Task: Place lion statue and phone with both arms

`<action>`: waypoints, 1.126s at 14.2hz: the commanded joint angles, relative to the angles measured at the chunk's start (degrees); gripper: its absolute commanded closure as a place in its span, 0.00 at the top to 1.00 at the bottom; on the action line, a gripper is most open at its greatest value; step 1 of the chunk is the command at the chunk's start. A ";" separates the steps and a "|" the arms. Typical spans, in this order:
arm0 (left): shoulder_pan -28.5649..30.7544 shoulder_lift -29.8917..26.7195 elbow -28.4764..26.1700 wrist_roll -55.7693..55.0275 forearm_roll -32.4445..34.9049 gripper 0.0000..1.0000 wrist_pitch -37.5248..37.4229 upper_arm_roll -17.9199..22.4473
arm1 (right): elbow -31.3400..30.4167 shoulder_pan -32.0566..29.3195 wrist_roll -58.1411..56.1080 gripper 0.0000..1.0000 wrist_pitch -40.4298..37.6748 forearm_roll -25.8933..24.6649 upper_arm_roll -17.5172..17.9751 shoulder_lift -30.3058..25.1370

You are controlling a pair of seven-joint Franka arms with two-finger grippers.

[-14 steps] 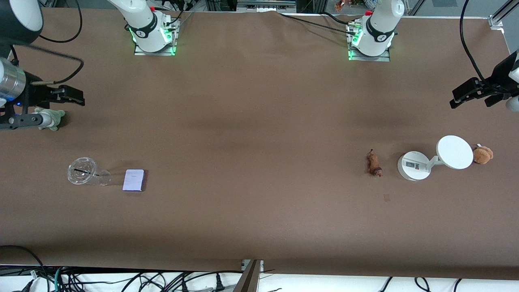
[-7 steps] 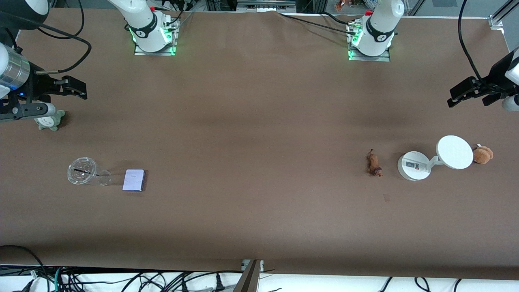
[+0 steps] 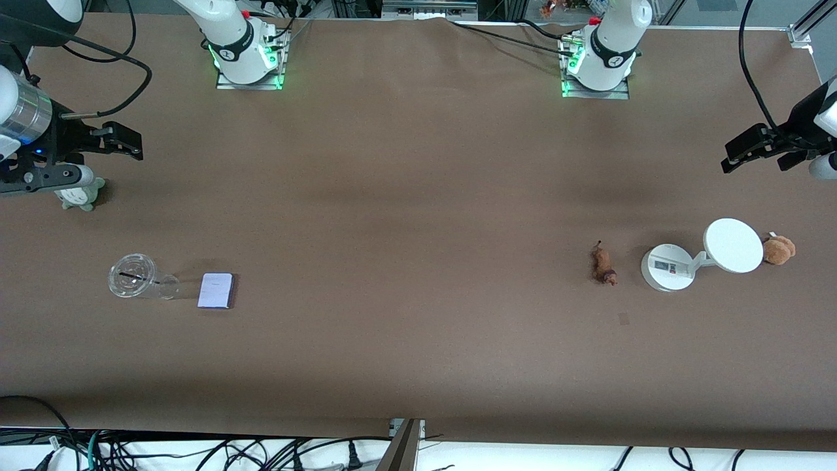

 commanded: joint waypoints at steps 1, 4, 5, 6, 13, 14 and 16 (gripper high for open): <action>0.19 0.08 1.14 1.42 -0.07 1.00 -1.23 -0.11 | -0.66 -1.73 -0.69 1.00 3.38 -0.37 0.64 -2.41; 0.19 0.08 1.14 1.33 -0.07 1.00 -1.23 -0.11 | -0.75 -1.82 -0.86 1.00 3.22 -0.20 0.72 -4.27; 0.19 0.17 1.22 1.33 -0.07 1.00 -1.14 -0.11 | -0.83 -1.82 -0.34 1.00 2.53 -0.11 0.72 -4.27; 0.19 0.17 1.22 1.33 -0.07 1.00 -1.14 -0.11 | -0.66 -1.73 -0.34 1.00 2.17 -0.02 0.72 -4.09; 0.19 0.26 1.31 1.33 -0.07 1.00 -1.06 -0.02 | 1.19 -1.73 -0.42 1.00 1.02 -0.02 0.72 -2.42; 0.19 0.26 1.22 1.33 -0.07 1.00 -1.06 -0.02 | 1.19 -1.73 -0.42 1.00 1.02 0.07 0.72 -2.33; 0.19 0.26 1.31 1.33 -0.07 1.00 -1.06 -0.02 | 1.19 -1.47 -0.25 1.00 1.02 0.07 0.90 -2.42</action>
